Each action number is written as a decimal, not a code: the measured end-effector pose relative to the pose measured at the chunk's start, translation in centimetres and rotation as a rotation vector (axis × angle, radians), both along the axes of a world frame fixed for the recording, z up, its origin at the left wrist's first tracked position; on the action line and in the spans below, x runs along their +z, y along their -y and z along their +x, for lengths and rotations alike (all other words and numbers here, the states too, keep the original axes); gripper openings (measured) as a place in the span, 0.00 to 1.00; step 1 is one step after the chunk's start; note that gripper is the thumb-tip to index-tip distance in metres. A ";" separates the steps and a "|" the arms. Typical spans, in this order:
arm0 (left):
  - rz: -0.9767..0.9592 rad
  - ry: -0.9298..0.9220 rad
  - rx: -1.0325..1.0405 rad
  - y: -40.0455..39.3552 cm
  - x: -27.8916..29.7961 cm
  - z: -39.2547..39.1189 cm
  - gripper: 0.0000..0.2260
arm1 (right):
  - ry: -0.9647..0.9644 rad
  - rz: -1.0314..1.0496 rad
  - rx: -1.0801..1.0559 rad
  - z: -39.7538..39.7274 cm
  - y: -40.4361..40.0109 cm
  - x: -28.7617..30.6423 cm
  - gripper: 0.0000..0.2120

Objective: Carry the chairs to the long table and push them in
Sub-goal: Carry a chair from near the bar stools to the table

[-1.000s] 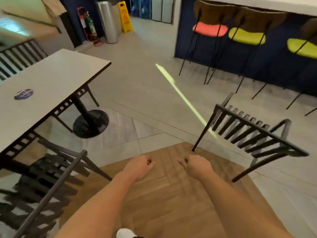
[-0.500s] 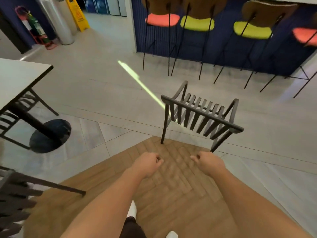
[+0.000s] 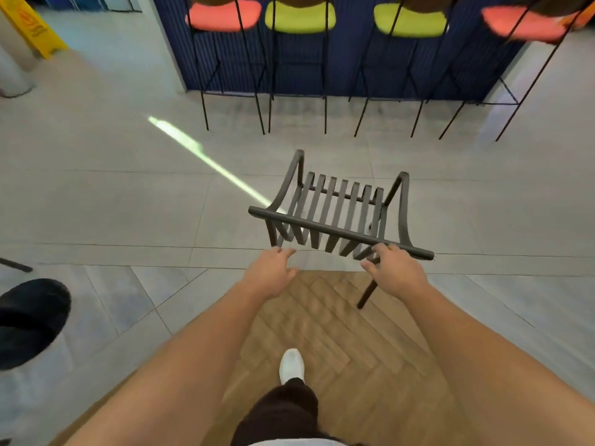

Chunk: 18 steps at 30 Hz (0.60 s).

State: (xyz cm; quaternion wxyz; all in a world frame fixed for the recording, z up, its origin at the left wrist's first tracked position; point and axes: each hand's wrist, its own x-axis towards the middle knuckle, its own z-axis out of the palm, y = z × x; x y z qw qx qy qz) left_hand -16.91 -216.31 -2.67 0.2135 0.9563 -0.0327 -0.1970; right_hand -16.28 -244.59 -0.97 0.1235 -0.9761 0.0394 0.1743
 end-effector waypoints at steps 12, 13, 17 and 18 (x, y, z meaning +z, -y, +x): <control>0.149 -0.032 -0.237 1.7 -2.1 15.3 0.27 | -0.166 -0.006 -0.005 9.5 0.6 -4.0 0.26; 0.183 -0.043 -0.263 1.9 -2.4 16.1 0.28 | -0.195 -0.009 0.009 10.0 0.7 -4.4 0.25; 0.295 -0.107 -0.339 2.9 -4.0 18.4 0.24 | -0.272 -0.013 0.046 11.6 0.8 -6.5 0.19; 0.319 -0.138 -0.351 3.2 -4.4 18.9 0.23 | -0.283 -0.013 0.056 12.0 0.8 -7.1 0.18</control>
